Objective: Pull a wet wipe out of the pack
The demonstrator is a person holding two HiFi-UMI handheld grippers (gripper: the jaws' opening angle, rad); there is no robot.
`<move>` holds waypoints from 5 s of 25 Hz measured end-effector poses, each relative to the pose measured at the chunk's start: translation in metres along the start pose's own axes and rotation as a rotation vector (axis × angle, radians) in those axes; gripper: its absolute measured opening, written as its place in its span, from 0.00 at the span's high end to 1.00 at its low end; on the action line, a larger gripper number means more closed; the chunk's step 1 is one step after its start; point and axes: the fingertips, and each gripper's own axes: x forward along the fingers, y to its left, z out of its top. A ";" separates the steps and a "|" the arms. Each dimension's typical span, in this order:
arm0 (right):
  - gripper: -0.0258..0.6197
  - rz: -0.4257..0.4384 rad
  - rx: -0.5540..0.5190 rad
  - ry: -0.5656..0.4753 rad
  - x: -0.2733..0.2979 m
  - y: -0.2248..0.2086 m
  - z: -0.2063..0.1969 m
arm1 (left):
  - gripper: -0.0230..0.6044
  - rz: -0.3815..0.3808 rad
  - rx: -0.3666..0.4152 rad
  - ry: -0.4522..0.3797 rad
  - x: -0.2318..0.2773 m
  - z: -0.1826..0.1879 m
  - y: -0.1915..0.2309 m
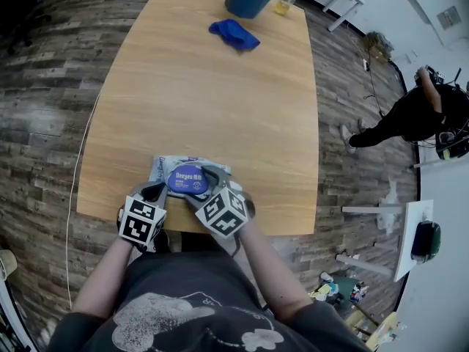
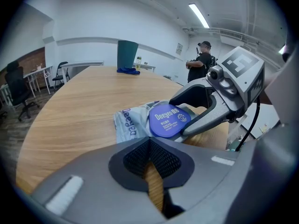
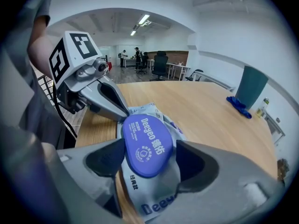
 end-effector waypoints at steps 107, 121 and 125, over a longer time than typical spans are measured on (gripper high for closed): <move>0.87 -0.419 0.388 -0.382 -0.079 -0.068 0.001 | 0.54 -0.081 0.226 -0.230 -0.005 0.051 -0.051; 0.87 -0.457 0.417 -0.356 -0.094 -0.057 -0.019 | 0.63 0.017 0.267 -0.198 0.022 0.060 -0.045; 0.87 -0.443 0.403 -0.363 -0.091 -0.056 -0.011 | 0.77 0.034 0.236 -0.230 0.011 0.064 -0.039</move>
